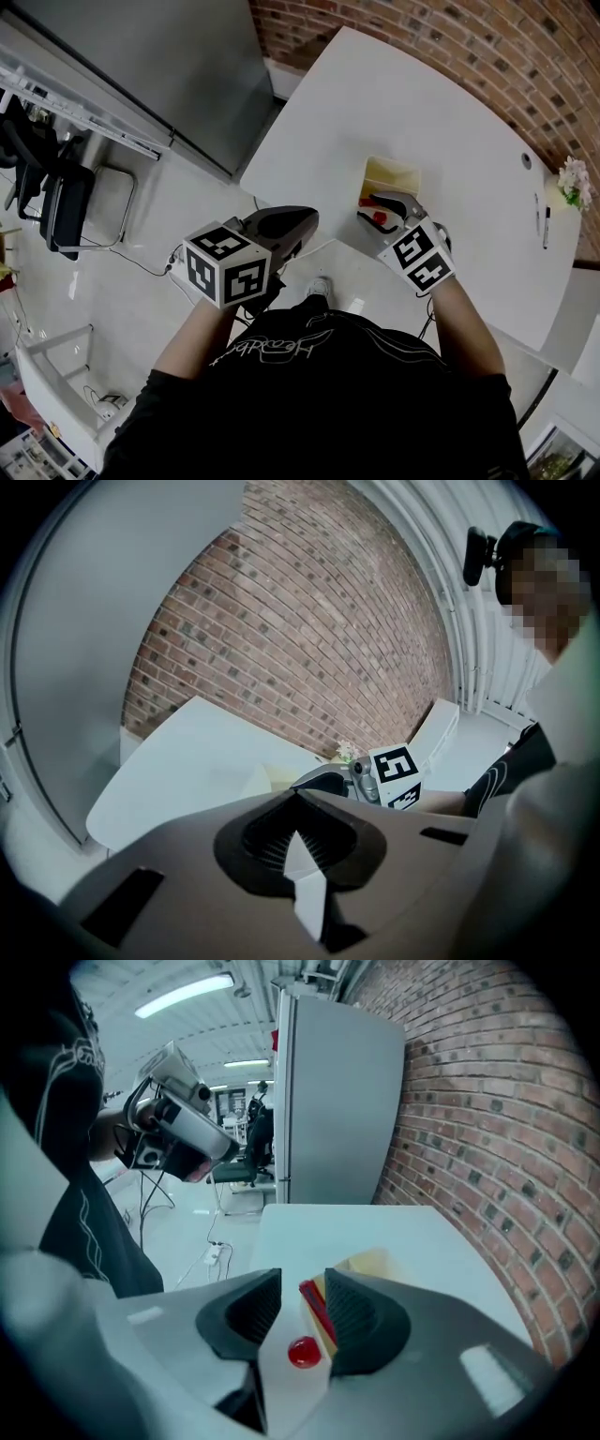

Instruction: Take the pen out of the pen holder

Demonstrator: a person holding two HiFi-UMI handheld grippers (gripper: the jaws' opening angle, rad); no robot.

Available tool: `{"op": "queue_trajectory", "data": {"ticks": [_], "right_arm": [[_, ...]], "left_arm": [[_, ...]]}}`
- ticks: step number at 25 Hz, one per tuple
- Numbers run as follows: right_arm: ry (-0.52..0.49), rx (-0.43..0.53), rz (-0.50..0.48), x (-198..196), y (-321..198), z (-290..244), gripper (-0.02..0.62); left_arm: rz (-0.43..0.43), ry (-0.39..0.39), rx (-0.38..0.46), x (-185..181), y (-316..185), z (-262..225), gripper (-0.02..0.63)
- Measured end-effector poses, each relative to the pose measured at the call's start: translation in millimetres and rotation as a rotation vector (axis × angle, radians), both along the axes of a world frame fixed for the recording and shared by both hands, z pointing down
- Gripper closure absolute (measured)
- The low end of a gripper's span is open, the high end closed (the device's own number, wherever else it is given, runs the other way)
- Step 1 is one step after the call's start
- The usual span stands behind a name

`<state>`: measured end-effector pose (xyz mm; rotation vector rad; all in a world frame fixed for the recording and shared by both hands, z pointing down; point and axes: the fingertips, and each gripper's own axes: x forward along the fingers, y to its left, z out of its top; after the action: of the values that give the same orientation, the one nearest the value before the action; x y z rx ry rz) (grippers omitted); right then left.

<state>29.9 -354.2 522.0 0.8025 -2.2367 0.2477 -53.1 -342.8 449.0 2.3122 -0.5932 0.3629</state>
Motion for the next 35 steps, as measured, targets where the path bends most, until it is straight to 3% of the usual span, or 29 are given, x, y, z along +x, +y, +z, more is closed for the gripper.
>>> {"op": "queue_trajectory", "data": {"ticks": [7, 11, 35], "right_arm": [[0.147, 0.013, -0.061, 3, -7, 26, 0.459], [0.15, -0.005, -0.057, 3, -8, 33, 0.462], [0.144, 0.025, -0.069, 3, -7, 36, 0.514]], "left_arm": [[-0.026, 0.033, -0.047, -8, -9, 4, 0.603], [-0.05, 0.068, -0.083, -12, -16, 4, 0.603], [-0.042, 0.037, -0.112, -11, -19, 17, 0.603]]}}
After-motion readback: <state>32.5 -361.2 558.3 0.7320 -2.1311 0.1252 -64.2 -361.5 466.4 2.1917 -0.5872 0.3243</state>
